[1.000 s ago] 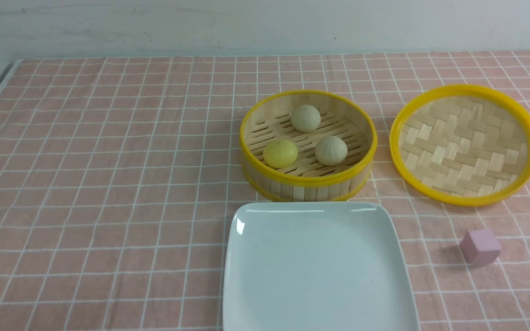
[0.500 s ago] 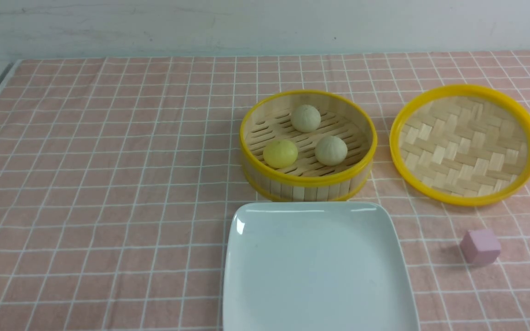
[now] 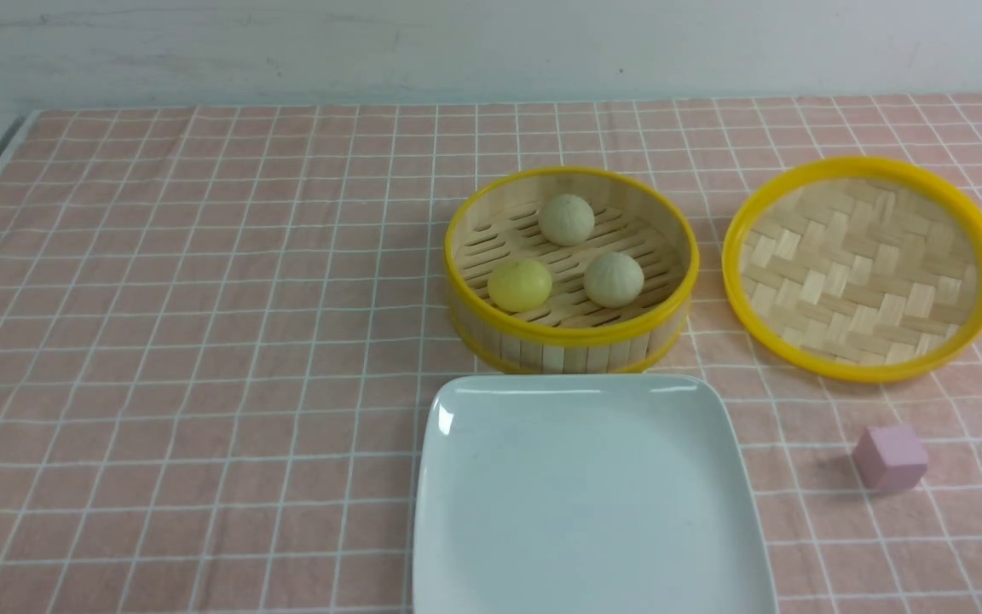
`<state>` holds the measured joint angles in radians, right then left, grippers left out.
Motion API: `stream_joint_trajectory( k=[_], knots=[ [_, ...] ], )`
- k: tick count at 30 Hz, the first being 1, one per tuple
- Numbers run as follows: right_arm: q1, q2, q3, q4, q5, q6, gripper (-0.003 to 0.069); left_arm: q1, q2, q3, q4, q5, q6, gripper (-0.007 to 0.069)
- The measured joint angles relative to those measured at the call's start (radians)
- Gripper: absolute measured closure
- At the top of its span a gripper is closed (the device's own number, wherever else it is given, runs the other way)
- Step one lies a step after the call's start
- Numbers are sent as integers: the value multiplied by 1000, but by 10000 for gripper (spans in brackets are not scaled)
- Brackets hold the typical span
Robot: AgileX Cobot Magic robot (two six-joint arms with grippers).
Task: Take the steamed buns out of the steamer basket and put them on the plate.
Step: Use the right arm to grab the steamed stuffed bun that is closest to it
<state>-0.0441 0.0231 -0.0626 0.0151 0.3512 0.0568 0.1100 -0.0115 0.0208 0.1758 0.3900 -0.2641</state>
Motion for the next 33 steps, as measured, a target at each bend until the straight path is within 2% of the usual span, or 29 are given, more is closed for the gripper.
stream_joint_trajectory(
  k=[6, 13, 33],
  knots=[
    [0, 0, -177, 23, -15, 0, 217, 0, 0, 0, 0, 0, 0, 384],
    [0, 0, -383, 58, 99, 0, 217, 0, 0, 0, 0, 0, 0, 384],
    [0, 0, -402, 104, 92, 0, 217, 0, 0, 0, 0, 0, 0, 384]
  ],
)
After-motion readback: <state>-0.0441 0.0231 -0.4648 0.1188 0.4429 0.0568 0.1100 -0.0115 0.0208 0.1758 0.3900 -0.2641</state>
